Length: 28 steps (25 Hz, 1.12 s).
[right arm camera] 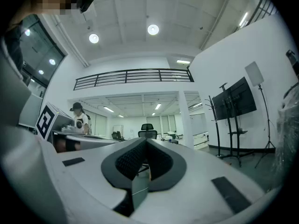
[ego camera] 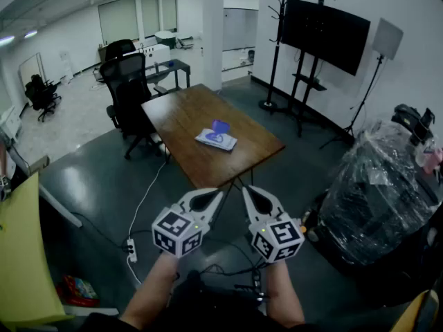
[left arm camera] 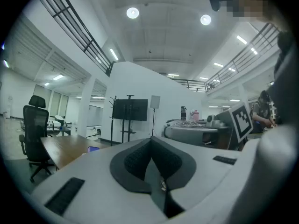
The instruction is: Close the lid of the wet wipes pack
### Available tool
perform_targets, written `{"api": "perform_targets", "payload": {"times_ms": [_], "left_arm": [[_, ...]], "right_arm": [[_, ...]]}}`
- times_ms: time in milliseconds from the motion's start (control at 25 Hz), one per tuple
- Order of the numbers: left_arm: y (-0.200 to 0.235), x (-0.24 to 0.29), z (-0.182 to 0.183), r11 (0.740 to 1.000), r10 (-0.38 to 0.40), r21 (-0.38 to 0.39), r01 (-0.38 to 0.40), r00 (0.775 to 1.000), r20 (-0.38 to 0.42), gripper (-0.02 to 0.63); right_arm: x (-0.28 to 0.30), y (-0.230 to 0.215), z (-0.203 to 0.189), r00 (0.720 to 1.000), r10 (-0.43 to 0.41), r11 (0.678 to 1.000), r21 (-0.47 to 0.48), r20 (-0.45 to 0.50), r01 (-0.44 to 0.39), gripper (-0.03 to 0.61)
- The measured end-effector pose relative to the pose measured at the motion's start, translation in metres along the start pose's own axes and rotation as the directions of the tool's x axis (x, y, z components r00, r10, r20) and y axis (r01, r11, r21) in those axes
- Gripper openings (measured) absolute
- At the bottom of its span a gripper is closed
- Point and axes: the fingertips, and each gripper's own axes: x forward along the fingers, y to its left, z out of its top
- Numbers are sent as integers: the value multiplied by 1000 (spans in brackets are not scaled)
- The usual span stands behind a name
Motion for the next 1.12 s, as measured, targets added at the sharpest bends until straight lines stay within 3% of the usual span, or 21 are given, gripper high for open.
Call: {"api": "perform_targets", "payload": {"times_ms": [1120], "left_arm": [[37,12,-8,999,35,-29,-35,999,2,-3]], "right_arm": [[34,-15,-6,1000,-12,1000,3,-9,12,9]]}}
